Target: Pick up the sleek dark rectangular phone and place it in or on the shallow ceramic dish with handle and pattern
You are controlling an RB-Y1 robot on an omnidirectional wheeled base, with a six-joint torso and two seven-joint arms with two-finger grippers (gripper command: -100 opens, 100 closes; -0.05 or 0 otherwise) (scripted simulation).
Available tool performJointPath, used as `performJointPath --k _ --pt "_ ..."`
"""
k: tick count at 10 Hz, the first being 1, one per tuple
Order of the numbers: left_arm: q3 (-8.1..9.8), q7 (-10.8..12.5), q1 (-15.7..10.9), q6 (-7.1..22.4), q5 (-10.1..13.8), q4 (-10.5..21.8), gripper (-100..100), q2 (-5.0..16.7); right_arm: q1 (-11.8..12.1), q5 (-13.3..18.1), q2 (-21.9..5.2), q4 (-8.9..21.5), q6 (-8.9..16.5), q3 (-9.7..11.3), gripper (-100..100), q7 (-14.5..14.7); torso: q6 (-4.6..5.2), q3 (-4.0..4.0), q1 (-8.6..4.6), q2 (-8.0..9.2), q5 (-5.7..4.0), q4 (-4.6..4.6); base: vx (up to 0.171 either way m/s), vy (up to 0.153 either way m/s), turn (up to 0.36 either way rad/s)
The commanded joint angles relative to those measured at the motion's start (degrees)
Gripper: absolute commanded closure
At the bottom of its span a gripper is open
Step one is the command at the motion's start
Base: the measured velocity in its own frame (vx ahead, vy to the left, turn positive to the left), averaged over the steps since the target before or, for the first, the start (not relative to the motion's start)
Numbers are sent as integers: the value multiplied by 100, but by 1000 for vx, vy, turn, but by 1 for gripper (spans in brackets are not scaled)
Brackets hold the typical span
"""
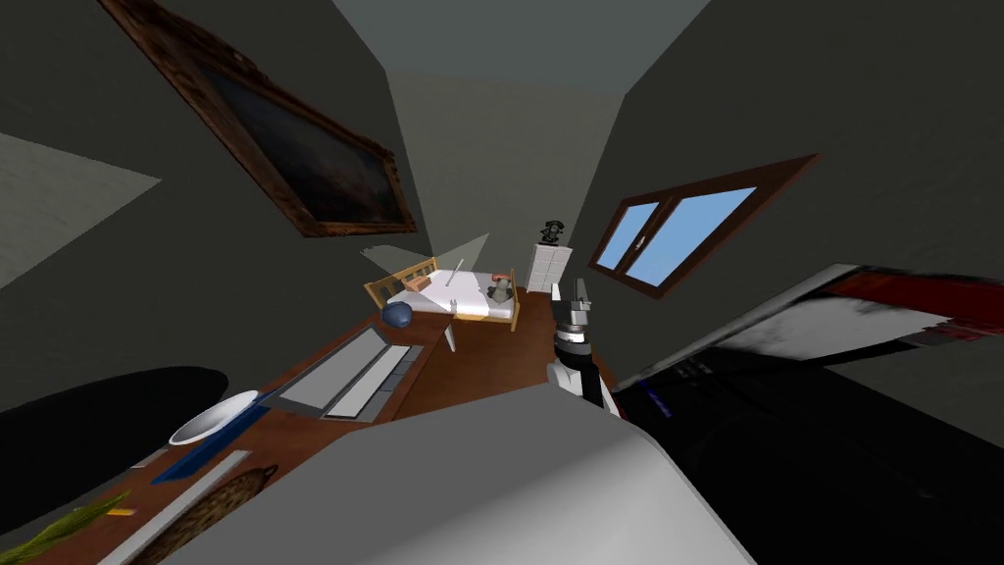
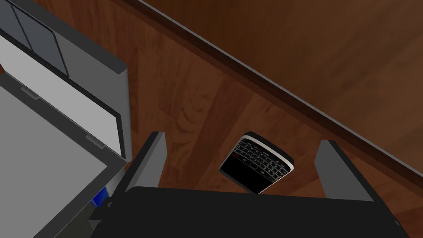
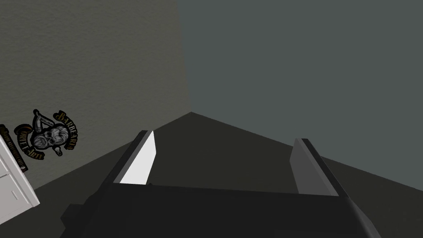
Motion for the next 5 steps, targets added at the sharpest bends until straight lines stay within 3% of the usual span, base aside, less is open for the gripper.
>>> performJointPath --k 1,2,4,5 --pt "-18 -92 -53 199 121 286 -100 64 0 0 0 0 0 0 0 0 0 0 0 0 0 0 2 43 -210" --pt "-58 -165 -146 342 245 495 -100 144 -1 0 0 0 0 0 0 0 4 1 1 1 -1 1 3 61 -375" --pt "-58 -165 -146 342 245 630 -100 144 0 0 0 0 0 0 0 0 -1 0 5 0 1 0 2 45 -26" --pt "-100 -236 -238 476 365 864 -100 220 0 0 0 0 0 0 0 0 -2 0 -5 0 0 0 -1 30 -224"
